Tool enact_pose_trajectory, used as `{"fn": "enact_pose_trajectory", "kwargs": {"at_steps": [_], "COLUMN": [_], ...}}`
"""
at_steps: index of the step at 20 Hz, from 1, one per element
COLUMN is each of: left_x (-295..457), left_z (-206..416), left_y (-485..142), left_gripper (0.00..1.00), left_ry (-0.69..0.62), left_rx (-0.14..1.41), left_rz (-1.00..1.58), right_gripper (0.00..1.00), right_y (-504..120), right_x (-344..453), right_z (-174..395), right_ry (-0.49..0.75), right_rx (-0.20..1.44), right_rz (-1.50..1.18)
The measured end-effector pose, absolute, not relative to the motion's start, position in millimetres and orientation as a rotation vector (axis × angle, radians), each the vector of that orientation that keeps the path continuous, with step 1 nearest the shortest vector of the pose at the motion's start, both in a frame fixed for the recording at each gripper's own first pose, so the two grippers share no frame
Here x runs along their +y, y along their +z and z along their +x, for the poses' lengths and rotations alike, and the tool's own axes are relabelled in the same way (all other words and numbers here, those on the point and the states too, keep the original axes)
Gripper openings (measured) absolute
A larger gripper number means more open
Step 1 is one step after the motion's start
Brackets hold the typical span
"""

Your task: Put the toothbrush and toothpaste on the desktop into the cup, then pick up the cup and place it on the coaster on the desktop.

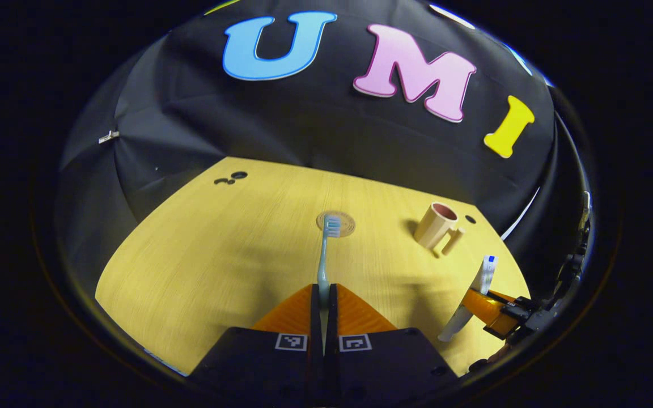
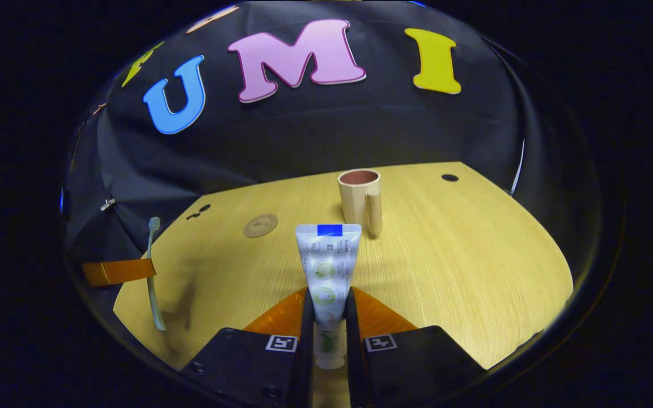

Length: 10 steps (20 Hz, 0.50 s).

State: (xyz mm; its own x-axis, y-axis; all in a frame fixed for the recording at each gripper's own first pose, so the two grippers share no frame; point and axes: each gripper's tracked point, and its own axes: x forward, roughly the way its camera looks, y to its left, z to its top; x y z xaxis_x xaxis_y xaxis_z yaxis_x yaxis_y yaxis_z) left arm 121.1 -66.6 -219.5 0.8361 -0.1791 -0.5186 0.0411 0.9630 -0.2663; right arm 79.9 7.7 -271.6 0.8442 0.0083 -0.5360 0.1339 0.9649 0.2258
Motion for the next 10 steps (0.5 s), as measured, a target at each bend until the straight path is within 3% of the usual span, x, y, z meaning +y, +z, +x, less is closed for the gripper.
{"fn": "enact_pose_trajectory", "kwargs": {"at_steps": [10], "left_x": [-92], "left_z": [144], "left_y": [-148], "left_gripper": [0.06], "left_ry": [-0.128], "left_rx": [0.405], "left_rz": [-0.339], "right_gripper": [0.28], "right_y": [-131], "right_x": [-48], "right_z": [163], "right_ry": [-0.052], "right_rx": [0.232], "right_rz": [0.242]}}
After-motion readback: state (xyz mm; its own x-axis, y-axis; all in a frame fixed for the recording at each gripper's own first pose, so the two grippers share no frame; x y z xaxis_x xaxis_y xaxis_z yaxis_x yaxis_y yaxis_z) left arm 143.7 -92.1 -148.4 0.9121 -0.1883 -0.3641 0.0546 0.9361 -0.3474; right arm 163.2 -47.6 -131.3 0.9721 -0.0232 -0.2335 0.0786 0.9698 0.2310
